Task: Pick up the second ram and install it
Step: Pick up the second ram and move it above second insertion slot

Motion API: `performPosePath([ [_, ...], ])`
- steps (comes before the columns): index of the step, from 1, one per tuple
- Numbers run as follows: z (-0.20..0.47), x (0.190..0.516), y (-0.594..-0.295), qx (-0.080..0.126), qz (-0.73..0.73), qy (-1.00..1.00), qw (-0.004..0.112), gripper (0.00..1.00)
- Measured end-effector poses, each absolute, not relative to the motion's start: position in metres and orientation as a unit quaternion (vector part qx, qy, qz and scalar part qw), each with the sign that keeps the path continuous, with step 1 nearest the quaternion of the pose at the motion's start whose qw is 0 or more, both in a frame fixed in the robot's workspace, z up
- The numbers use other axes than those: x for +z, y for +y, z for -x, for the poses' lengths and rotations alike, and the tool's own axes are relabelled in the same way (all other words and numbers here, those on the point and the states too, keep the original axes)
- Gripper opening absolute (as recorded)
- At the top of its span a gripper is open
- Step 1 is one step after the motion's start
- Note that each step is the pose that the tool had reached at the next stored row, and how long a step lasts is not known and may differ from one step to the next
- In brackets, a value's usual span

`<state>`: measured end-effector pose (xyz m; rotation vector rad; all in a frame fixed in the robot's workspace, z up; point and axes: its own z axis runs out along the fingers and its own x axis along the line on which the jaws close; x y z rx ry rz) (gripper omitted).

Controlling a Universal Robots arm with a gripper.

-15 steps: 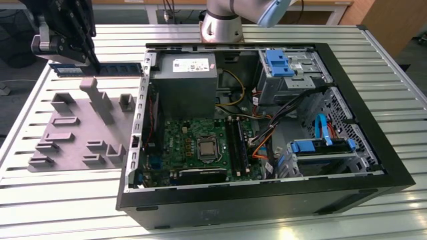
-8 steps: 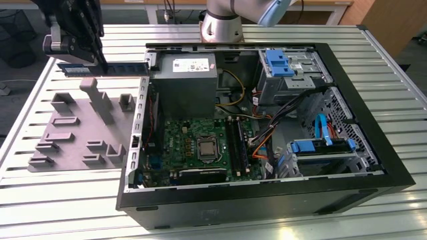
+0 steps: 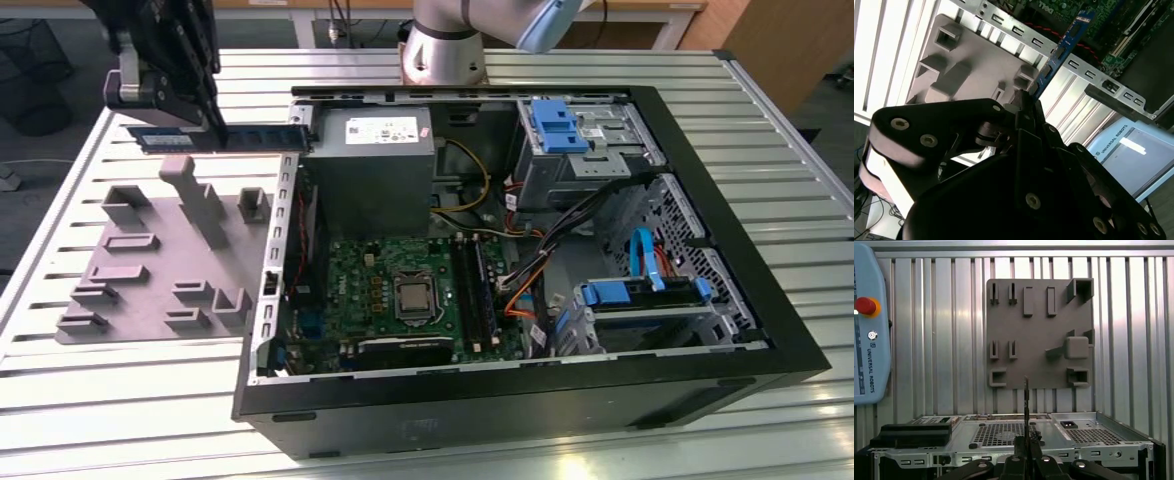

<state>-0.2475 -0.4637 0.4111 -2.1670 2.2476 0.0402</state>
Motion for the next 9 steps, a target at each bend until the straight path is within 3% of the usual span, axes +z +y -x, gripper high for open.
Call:
performPosePath([
  [9,0.2378,0.4111,-0.4637,0.013,0.694,0.720,0.010,0.14],
])
